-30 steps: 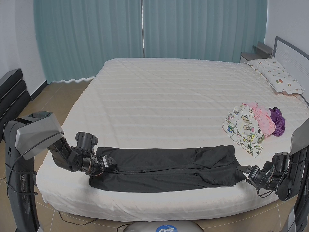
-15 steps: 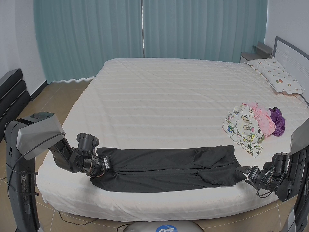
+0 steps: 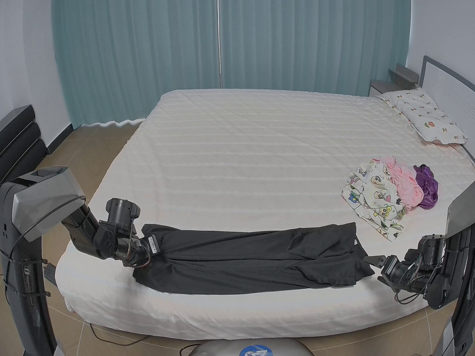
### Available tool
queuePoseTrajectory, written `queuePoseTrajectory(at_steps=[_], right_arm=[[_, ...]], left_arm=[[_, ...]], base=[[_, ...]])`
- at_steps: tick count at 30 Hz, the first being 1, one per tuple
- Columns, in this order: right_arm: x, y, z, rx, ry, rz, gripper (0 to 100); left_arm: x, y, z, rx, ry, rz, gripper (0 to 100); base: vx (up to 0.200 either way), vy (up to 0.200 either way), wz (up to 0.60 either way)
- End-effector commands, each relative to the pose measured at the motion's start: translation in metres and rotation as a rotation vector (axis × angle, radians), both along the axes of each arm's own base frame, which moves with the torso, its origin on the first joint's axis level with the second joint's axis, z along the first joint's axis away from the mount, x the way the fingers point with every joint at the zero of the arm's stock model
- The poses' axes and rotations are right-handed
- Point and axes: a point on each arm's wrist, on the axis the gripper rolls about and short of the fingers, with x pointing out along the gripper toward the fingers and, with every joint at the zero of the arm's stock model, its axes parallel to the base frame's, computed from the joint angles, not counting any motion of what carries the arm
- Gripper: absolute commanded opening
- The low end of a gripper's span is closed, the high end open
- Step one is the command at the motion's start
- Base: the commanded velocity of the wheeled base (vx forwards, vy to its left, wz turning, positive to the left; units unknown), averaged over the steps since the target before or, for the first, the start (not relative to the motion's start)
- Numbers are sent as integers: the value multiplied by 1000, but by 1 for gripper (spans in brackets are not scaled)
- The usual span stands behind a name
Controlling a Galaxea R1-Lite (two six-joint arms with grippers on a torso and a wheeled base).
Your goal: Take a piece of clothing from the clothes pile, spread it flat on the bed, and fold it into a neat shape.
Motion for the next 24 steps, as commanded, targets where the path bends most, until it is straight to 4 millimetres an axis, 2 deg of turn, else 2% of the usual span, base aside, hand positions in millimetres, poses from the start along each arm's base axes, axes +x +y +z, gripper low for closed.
queuePoseTrajectory(at_steps=[1,9,23,24], right_arm=[[1,0,1,-1,-18,0,100],[2,0,2,-1,-20,0,100],[2,0,2,-1,-20,0,100],[2,0,2,-1,-20,0,100]], left_arm=[[1,4,4,0,-12,12,0],[-1,6,9,-2,-14,13,0],[-5,2,3,-2,18,-6,0],[-5,2,3,-3,15,-5,100]], base=[[0,0,0],[0,0,0],[0,0,0],[0,0,0]])
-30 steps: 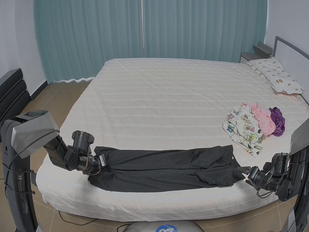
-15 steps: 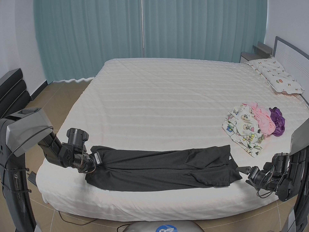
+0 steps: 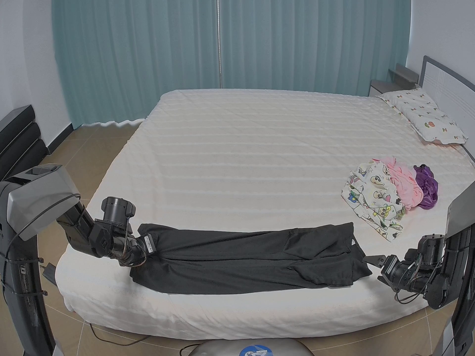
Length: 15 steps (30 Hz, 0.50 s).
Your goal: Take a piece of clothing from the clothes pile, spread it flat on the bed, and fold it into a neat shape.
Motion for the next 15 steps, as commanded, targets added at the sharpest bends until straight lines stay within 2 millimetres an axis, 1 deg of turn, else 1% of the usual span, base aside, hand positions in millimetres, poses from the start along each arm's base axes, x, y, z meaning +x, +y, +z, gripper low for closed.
queuePoseTrajectory(at_steps=[1,9,11,15], right_arm=[[1,0,1,-1,-17,0,100],[1,0,1,-1,-17,0,100],[1,0,1,-1,-17,0,100],[1,0,1,-1,-17,0,100]], left_arm=[[0,-2,-1,-4,1,-5,100],[0,-8,-1,-9,-3,-22,100],[-2,-15,-1,-11,0,-38,100],[2,-18,1,-11,-15,-44,100]], base=[[0,0,0],[0,0,0],[0,0,0],[0,0,0]])
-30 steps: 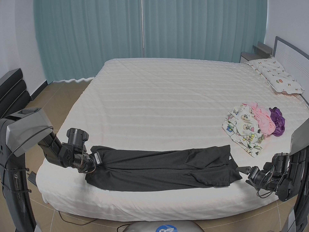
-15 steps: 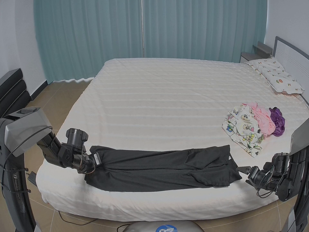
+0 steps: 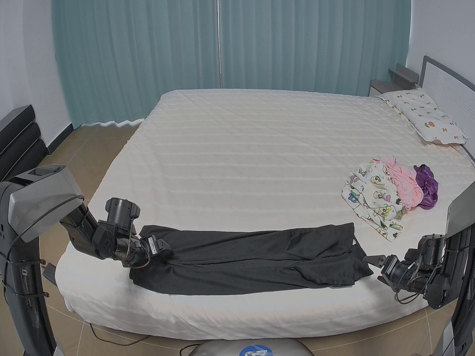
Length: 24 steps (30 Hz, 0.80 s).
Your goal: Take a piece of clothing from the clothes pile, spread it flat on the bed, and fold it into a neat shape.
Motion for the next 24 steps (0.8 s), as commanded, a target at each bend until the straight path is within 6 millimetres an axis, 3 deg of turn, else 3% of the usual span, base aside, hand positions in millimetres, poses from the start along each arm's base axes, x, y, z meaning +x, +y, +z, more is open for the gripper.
queuePoseTrajectory(at_steps=[1,5,6,18,24], right_arm=[[1,0,1,-1,-18,0,100],[1,0,2,-1,-19,0,100],[1,0,2,-1,-19,1,100],[1,0,2,-1,-18,0,100],[0,0,2,-1,-16,1,100]], left_arm=[[3,-4,0,-1,-10,-9,100],[2,-5,0,7,-10,-17,100],[2,-7,0,10,-9,-19,0],[-3,-21,3,94,-27,2,0],[-6,-22,15,86,-53,1,0]], base=[[0,0,0],[0,0,0],[0,0,0],[0,0,0],[0,0,0]])
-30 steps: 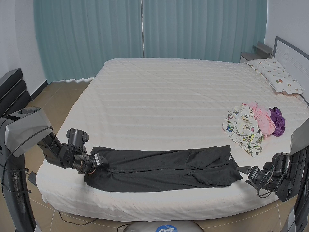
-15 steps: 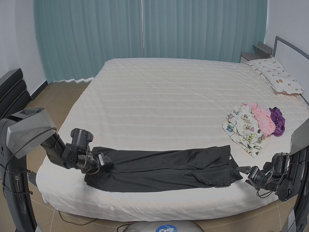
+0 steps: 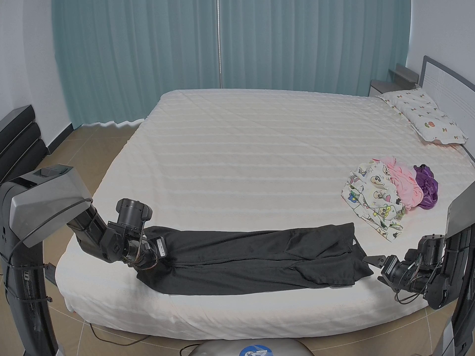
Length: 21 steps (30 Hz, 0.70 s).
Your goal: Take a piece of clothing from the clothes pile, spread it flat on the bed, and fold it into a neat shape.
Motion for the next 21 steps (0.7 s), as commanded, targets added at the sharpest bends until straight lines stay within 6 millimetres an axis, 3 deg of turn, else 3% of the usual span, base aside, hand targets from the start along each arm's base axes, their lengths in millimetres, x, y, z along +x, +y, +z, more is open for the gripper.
queuePoseTrajectory(at_steps=[1,21], right_arm=[[1,0,2,-1,-18,1,100],[1,0,2,-1,-19,0,100]], left_arm=[[-2,-1,13,-8,-31,-2,0],[0,-2,13,-41,-28,13,0]], base=[[0,0,0],[0,0,0]])
